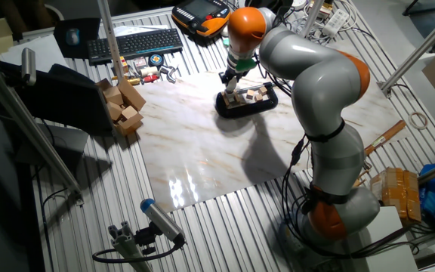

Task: Install the light bulb by rotating it

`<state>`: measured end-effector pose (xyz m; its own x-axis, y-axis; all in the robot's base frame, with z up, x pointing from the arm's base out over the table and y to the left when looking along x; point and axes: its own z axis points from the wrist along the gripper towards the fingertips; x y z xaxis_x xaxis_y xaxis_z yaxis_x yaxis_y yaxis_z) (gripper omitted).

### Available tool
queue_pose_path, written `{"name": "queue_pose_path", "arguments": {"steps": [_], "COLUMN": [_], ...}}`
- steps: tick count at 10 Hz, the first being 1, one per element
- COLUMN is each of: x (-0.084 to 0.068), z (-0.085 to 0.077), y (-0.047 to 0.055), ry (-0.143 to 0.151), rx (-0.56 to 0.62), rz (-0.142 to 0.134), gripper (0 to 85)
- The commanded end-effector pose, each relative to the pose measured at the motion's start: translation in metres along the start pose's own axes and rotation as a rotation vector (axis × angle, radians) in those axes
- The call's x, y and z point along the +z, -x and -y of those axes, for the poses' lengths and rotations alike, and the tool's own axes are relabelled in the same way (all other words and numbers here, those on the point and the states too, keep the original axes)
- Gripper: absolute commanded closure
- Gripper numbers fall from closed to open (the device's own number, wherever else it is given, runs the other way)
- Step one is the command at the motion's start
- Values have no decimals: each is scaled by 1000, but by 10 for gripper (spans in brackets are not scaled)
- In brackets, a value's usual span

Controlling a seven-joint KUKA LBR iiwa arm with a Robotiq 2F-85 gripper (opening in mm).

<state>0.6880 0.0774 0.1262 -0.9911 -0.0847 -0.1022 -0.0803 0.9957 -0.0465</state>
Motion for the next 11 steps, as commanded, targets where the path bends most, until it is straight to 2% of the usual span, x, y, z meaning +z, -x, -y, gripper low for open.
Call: {"name": "queue_pose_path", "arguments": {"steps": [1, 6, 11], "x": [0, 1, 4], "z": [0, -1, -1], "y": [0, 0, -1], "ry": [0, 15, 12], "rx": [-2, -29, -29], "rz": [-1, -1, -1], "gripper": [850, 850, 850]}}
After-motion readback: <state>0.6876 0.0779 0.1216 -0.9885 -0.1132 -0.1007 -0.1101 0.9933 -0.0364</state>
